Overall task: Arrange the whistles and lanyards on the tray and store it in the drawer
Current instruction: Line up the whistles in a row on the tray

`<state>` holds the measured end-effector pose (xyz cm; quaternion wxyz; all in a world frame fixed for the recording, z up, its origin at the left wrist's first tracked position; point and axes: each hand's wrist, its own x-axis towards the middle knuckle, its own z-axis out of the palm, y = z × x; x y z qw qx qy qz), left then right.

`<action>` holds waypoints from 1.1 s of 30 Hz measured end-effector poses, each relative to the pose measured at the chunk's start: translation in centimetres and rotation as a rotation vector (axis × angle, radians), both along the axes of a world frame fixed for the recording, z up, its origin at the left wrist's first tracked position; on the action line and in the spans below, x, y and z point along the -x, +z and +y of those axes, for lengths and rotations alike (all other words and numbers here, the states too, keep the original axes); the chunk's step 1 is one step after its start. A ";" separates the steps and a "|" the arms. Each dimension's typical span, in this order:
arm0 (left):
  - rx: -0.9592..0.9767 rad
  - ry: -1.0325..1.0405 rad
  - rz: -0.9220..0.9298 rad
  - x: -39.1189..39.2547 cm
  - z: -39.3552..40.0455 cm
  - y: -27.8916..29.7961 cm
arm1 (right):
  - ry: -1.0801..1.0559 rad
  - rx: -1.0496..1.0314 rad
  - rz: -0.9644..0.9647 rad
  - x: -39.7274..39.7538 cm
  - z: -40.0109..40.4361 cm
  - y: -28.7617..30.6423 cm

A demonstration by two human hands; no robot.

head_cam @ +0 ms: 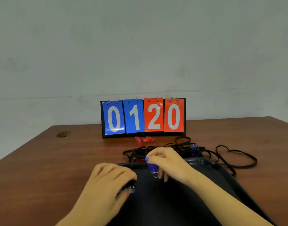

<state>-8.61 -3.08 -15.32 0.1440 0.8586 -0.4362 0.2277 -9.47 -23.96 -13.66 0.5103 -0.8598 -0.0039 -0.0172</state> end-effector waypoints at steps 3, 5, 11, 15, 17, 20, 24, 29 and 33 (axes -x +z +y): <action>0.059 -0.031 0.031 0.4 0.7 -0.9 | 0.017 0.233 -0.010 0.1 0.9 -0.8; 0.075 -0.026 0.018 0.5 0.9 -0.8 | 0.002 0.350 -0.055 0.1 1.4 -1.1; -0.041 -0.057 0.021 0.3 0.7 -1.6 | -0.004 0.519 -0.161 0.4 2.3 -1.6; -0.045 -0.045 0.022 0.1 0.9 -2.0 | -0.030 0.569 -0.176 0.3 2.5 -2.0; -0.056 -0.035 0.017 0.3 0.8 -2.2 | -0.052 0.580 -0.166 0.3 2.4 -2.0; -0.085 0.010 -0.007 0.7 0.7 -2.2 | -0.093 0.564 -0.141 0.4 2.2 -2.0; 0.016 0.019 -0.011 0.8 1.1 -1.3 | -0.128 0.552 -0.092 0.3 1.7 -1.6; -0.045 0.002 -0.008 0.7 1.5 -1.3 | -0.146 0.512 -0.088 0.3 1.3 -1.0; -0.117 0.021 0.005 0.5 1.2 -2.0 | -0.128 0.511 -0.096 0.4 1.4 -0.8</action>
